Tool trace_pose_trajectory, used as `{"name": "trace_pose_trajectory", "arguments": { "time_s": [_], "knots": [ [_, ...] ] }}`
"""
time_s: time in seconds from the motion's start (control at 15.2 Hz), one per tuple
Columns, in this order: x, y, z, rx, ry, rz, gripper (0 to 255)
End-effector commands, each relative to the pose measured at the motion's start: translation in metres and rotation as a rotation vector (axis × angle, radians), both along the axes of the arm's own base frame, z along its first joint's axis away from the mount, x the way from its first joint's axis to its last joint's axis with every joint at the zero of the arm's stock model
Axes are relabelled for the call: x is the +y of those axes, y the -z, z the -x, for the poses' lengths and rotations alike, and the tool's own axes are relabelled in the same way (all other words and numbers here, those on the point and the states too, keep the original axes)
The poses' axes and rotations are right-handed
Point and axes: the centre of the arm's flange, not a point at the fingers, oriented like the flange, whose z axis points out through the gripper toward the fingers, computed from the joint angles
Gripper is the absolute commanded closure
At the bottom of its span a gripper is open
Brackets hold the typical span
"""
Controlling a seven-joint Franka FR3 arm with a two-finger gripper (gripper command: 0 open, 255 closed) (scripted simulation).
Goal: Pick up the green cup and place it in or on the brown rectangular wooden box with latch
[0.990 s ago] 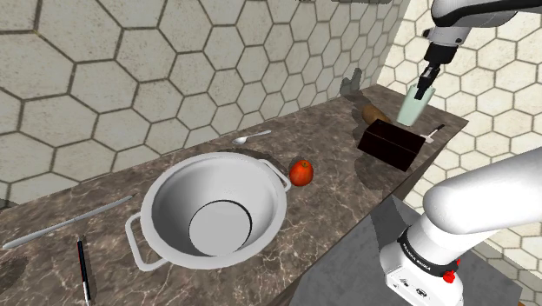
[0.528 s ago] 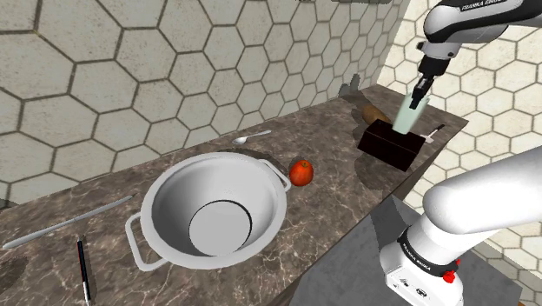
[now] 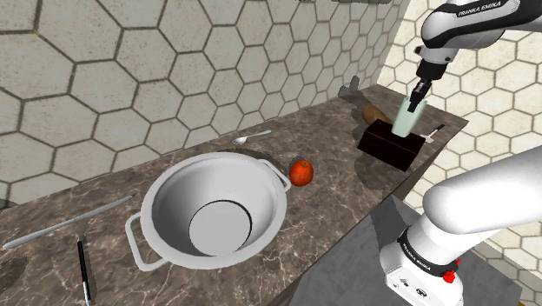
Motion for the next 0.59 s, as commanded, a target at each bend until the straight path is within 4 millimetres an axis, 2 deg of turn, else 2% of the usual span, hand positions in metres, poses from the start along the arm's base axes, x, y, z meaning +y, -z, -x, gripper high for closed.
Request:
{"name": "trace_pose_trajectory", "arguments": {
  "time_s": [0.0,0.07,0.4,0.53],
  "knots": [
    [0.0,0.0,0.0,0.0,0.0,0.0,255],
    [0.0,0.0,0.0,0.0,0.0,0.0,0],
    [0.0,0.0,0.0,0.0,0.0,0.0,0],
    [0.001,-0.026,-0.001,0.0,0.0,0.0,0]
  ]
}}
